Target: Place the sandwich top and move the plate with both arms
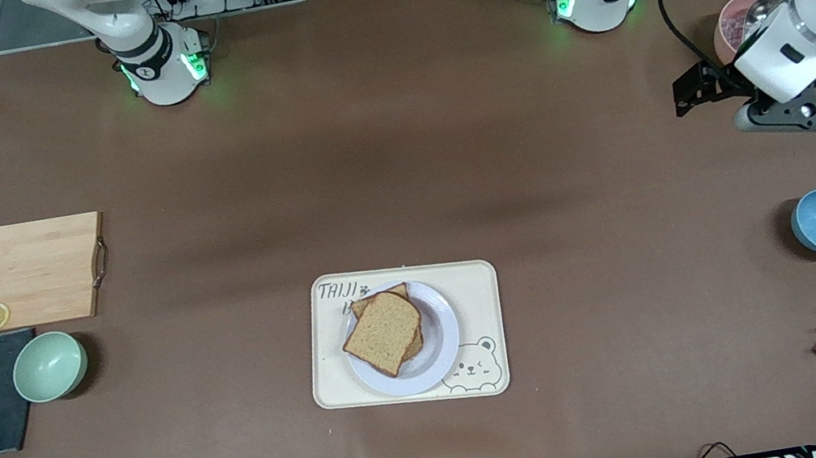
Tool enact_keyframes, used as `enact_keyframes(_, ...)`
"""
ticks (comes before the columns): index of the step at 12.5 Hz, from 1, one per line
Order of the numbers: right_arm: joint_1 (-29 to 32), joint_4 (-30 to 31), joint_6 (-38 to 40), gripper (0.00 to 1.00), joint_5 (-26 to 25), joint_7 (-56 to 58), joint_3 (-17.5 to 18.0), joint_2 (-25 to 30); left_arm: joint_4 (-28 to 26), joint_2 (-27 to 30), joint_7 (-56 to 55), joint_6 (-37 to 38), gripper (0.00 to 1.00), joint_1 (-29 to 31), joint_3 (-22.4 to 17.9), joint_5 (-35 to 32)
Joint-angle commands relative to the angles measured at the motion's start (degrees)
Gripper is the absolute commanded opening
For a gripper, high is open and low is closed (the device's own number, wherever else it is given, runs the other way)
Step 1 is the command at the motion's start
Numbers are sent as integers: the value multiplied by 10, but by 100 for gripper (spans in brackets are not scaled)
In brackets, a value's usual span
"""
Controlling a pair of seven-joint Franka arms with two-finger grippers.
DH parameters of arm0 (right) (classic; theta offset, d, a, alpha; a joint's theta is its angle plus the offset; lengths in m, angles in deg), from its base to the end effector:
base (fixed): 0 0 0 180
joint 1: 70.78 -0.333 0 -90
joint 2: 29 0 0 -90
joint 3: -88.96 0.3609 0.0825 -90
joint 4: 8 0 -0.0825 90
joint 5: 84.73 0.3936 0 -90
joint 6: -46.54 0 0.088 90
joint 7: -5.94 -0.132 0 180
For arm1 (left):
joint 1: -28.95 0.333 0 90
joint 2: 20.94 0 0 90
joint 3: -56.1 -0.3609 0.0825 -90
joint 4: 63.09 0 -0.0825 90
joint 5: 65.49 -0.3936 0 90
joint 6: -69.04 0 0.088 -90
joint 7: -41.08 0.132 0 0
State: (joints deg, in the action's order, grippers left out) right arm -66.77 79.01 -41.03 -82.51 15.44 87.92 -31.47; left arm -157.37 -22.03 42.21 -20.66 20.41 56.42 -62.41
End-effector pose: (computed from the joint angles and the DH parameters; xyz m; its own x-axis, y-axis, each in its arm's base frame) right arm 0.5726 -0.0451 0.6413 0.9965 0.0791 -0.0266 0.0779 -0.9960 -0.0429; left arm 0.5557 -0.0938 0.5977 0.9801 -0.1730 -0.0977 -0.1682 -0.9842 0.0555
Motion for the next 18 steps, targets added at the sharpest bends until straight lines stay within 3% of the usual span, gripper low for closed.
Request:
enact_keyframes(1, 2, 2, 0, 100, -9, -9, 4, 1, 30, -4, 7, 28, 100, 2, 2, -18)
enact_keyframes(18, -2, 2, 2, 100, -8, -9, 4, -1, 30, -7, 23, 1, 100, 1, 4, -26)
